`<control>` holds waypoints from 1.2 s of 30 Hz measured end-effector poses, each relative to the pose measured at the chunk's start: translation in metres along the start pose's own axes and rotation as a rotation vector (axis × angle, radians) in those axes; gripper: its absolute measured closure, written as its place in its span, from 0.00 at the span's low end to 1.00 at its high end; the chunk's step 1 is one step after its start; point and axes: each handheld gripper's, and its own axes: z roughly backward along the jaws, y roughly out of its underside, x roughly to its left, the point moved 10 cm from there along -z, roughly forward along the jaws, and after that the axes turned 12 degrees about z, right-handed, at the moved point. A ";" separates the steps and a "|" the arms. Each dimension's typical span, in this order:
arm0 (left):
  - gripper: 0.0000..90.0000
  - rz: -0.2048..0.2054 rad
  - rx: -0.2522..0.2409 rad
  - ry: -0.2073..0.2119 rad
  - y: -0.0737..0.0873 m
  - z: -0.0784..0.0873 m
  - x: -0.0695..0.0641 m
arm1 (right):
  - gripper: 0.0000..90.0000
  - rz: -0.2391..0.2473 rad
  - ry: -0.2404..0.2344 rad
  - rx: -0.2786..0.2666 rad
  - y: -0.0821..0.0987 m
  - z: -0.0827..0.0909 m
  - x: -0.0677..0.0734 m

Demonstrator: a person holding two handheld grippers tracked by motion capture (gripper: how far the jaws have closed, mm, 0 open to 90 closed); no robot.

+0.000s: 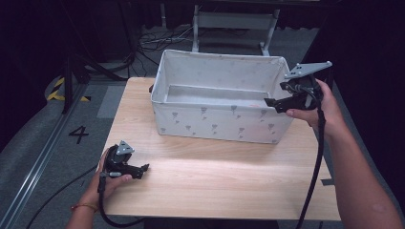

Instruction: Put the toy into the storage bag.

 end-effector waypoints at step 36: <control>0.01 0.001 -0.002 -0.011 0.000 0.000 0.001 | 0.28 0.072 0.018 -0.007 0.150 -0.021 0.087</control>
